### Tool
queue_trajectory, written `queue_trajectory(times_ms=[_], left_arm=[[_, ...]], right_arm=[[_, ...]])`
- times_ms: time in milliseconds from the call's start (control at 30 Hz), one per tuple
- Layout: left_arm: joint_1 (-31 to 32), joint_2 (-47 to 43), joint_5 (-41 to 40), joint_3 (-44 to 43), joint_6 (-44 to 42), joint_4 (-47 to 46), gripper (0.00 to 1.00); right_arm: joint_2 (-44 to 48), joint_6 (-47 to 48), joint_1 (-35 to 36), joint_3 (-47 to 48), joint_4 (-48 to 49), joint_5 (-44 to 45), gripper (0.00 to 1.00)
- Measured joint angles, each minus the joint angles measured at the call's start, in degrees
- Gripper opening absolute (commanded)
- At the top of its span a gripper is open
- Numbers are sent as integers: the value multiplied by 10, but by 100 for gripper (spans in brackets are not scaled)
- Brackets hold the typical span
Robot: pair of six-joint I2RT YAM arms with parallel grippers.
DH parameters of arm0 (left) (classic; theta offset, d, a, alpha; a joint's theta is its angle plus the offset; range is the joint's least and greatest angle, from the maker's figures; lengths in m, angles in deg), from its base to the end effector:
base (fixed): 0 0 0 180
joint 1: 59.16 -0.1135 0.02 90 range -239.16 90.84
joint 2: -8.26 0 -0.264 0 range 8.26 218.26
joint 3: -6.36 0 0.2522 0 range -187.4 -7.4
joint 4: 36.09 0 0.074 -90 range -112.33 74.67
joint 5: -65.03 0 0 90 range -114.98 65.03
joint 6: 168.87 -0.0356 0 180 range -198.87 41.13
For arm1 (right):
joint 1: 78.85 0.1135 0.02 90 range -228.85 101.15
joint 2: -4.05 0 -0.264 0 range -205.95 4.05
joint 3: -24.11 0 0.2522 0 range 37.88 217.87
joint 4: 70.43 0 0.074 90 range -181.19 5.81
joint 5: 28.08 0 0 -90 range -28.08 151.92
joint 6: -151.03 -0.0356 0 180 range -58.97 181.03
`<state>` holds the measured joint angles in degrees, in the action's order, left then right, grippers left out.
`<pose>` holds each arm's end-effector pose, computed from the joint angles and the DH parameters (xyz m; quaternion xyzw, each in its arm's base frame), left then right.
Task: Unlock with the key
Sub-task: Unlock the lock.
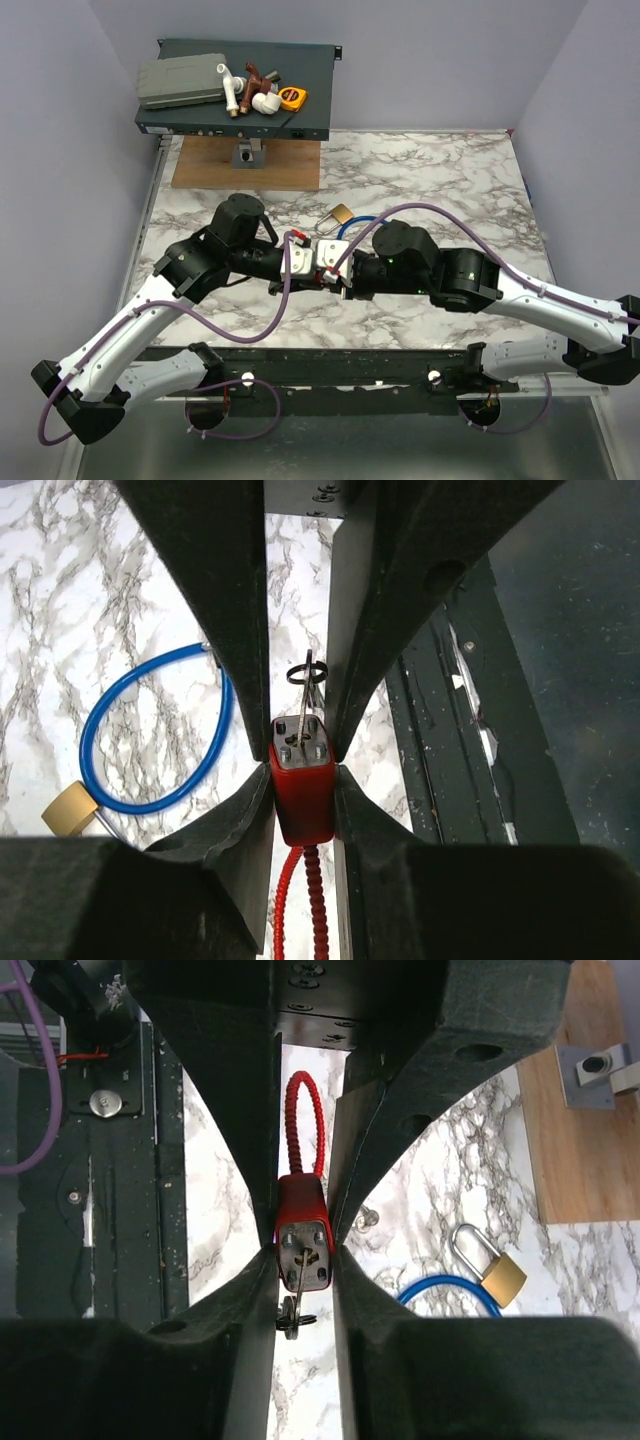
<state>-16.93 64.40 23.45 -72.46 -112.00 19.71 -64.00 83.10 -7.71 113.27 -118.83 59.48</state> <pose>0.1208 -0.1457 0.3766 0.6448 0.5153 -0.3939 0.4044 0.0807 0.2408 0.3990 -0.6280 0.5785 0.2326 0.4657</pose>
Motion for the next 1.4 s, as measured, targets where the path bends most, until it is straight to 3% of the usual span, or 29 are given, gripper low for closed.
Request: queue_trajectory(times_ms=[133, 367, 600, 800, 1000, 1133, 1400], left_arm=[[1, 0, 0, 5, 4, -10, 0], [11, 0, -5, 35, 37, -40, 0], [-1, -7, -3, 41, 87, -77, 0], [-45, -17, 21, 49, 199, -156, 0], [-65, -30, 71, 83, 347, -297, 0], [-90, -43, 97, 112, 447, -404, 0], [-141, -97, 111, 166, 589, -545, 0]], right_arm=[[-5, -7, 0, 16, -7, -1, 63], [-19, -11, 0, 59, -13, -2, 72], [4, -20, -3, 71, -22, -3, 69], [88, -40, -7, 56, -1, 29, 65], [132, -57, -10, 55, 56, 37, 59], [122, -60, -11, 52, 94, 44, 65], [31, -69, -61, 94, 176, 31, 65]])
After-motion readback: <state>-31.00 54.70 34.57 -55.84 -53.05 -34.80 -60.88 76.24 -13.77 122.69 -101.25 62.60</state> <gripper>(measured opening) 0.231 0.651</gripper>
